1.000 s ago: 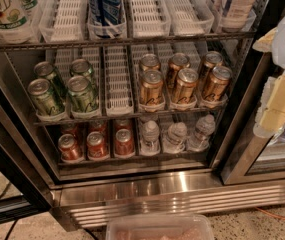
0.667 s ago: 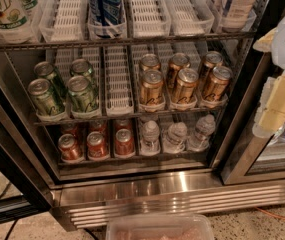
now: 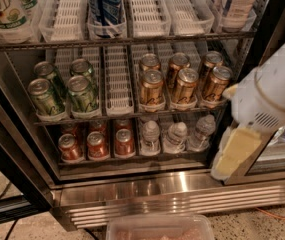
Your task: Pick coke can from bottom shelf of fridge
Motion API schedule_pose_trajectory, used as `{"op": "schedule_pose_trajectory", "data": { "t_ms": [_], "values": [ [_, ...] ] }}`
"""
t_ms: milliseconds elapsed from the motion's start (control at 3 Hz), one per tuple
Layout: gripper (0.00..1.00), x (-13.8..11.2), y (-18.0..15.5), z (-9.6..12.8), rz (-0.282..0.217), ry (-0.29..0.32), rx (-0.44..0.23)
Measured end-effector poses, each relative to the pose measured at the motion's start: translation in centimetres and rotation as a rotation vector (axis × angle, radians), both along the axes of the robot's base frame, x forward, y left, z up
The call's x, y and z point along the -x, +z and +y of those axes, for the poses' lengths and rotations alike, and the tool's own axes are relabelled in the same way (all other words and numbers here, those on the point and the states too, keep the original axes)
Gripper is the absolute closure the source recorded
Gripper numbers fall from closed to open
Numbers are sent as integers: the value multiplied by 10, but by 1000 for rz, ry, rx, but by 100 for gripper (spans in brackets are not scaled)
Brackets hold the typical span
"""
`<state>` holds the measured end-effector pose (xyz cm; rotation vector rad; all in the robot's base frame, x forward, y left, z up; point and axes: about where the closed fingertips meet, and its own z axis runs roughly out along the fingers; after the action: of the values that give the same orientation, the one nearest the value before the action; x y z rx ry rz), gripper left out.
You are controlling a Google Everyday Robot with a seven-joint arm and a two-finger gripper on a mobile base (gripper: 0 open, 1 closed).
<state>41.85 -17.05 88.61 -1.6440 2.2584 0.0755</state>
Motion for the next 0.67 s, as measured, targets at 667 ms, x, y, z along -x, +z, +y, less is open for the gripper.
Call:
{"op": "schedule_pose_trajectory", "data": {
  "t_ms": [667],
  "values": [
    [0,50,-126,52,150,48,-103]
  ]
}}
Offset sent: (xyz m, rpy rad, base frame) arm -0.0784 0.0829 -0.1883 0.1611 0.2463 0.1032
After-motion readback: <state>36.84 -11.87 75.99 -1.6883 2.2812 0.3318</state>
